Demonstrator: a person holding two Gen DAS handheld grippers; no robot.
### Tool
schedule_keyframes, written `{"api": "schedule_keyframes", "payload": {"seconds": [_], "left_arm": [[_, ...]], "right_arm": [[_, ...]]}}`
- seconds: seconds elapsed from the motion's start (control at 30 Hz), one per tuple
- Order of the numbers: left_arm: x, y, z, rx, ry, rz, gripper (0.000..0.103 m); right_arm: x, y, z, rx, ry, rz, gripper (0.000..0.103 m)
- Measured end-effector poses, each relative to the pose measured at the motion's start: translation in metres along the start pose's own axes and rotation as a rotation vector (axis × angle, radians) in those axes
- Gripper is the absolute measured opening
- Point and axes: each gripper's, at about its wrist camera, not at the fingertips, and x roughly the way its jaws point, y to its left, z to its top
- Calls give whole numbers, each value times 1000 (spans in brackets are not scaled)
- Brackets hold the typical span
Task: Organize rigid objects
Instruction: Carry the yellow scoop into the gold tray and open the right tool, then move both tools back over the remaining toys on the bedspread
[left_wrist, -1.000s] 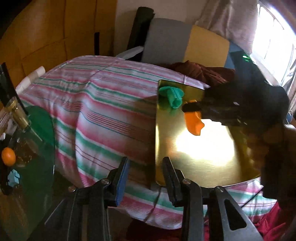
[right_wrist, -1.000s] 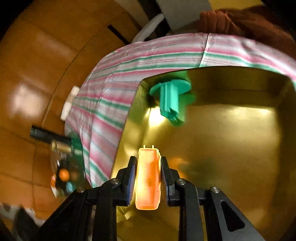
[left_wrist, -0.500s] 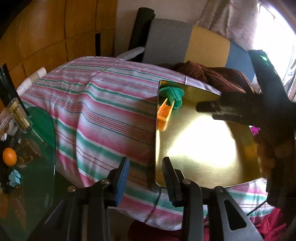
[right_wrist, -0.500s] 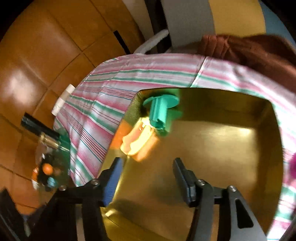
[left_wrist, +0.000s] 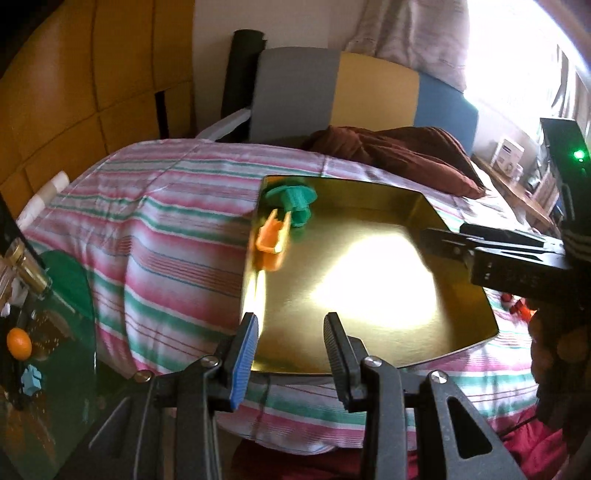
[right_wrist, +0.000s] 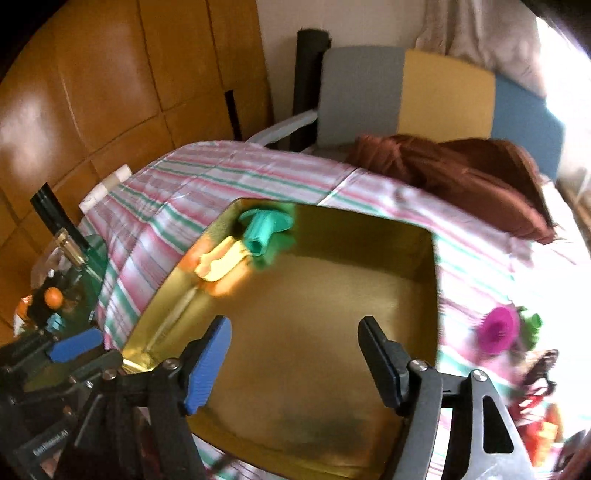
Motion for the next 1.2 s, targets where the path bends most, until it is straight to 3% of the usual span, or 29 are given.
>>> {"api": "schedule_keyframes", "payload": {"seconds": [0.37, 0.6, 0.77, 0.87, 1.0, 1.03, 1.1, 1.2], "left_arm": [[3, -44, 3, 102, 23, -68, 37], [3, -82, 7, 189, 32, -166, 37], [3, -116, 10, 241, 42, -231, 37], [2, -140, 12, 286, 48, -275, 37], [6, -184, 15, 373, 61, -328, 37], [10, -198, 16, 396, 78, -338, 37], [17, -217, 17, 415, 101, -369, 37], [38, -252, 19, 445, 151, -400, 36]], "right_arm": [[-52, -70, -24, 61, -63, -141, 77], [-87, -166, -49, 233, -50, -278, 81], [-120, -253, -75, 445, -65, -417, 81], [-136, -305, -100, 600, -82, -525, 84], [-145, -362, -146, 810, -101, -595, 85], [-146, -374, -161, 901, -98, -599, 85], [-151, -392, -179, 1044, -131, -516, 84], [-157, -398, -182, 1065, -160, -520, 85]]}}
